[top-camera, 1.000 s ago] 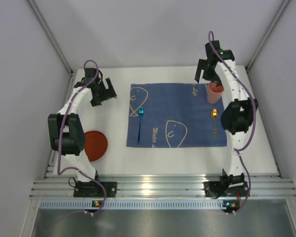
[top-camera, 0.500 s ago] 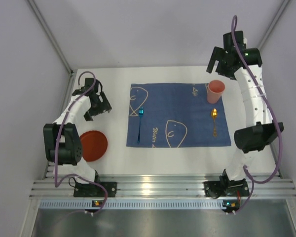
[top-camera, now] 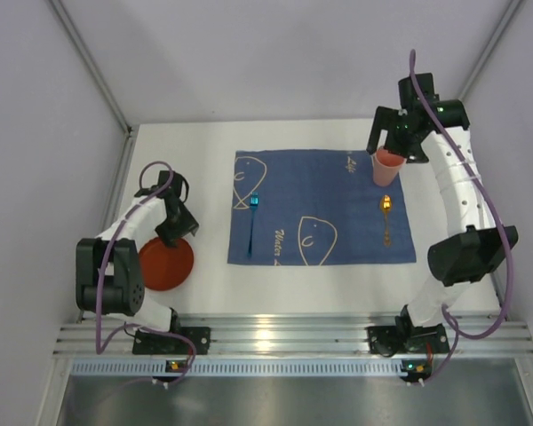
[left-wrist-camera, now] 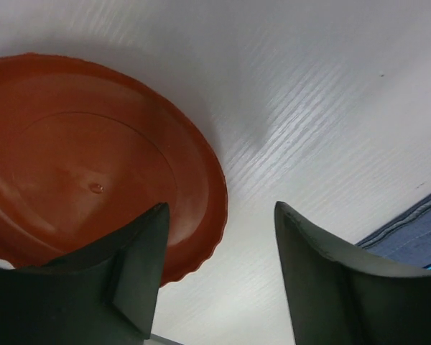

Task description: Set the dinner table for one person

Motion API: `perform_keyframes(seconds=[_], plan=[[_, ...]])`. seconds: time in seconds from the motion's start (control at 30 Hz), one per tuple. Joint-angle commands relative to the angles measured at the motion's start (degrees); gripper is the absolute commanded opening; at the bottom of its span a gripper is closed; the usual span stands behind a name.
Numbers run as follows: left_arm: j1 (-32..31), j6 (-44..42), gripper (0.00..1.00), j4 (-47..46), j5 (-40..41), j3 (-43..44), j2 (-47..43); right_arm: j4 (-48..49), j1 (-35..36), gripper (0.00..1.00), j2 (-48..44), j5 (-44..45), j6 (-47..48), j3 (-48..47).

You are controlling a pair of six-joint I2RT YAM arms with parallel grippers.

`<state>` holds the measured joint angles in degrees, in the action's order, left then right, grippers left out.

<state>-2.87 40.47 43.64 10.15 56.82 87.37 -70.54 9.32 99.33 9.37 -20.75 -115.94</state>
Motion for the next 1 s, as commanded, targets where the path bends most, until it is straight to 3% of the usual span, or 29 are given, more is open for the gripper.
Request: perform_keyframes(seconds=[0.0,0.3,0.4,0.43,0.5,0.6,0.7,0.77,0.97], plan=[[-0.38,1.64,0.59,-1.79,1.44,-2.76,-2.65,1.02,-0.01,1.0,-5.98,-4.79,-0.34,4.39],[-0.38,-0.3,0.41,-9.79,-0.13,-9.62,1.74,4.27,-0.09,1.0,-11.7,-3.22,-0.34,13.72],[-0.38,-1.44,0.22,-11.29,-1.18,-9.45,3.41,3.83,-0.18,1.0,-13.37,-2.08,0.01,14.69],[-0.38,-1.97,0.0,-11.03,-1.71,-8.14,3.94,3.66,-0.36,1.0,-13.89,-1.98,0.27,15.13],[-0.38,-2.85,0.0,-9.11,-2.15,-5.85,5.43,3.48,-0.44,1.0,-15.47,-1.46,0.19,16.79],[-1.34,-5.74,0.0,-4.81,0.12,1.08,5.44,3.4,-0.79,1.0,-17.41,-1.19,0.27,19.08],[-7.47,-9.43,0.0,-0.94,9.95,12.5,5.96,2.96,-0.97,1.0,-18.99,-1.1,-0.25,20.22],[-13.02,-11.46,0.0,-0.05,12.17,22.34,8.93,2.78,-0.97,1.0,-19.96,-1.37,-0.69,20.93],[-22.95,-7.95,0.0,3.56,4.1,49.85,25.61,2.17,-1.06,1.0,-21.72,-1.02,-1.48,22.07]])
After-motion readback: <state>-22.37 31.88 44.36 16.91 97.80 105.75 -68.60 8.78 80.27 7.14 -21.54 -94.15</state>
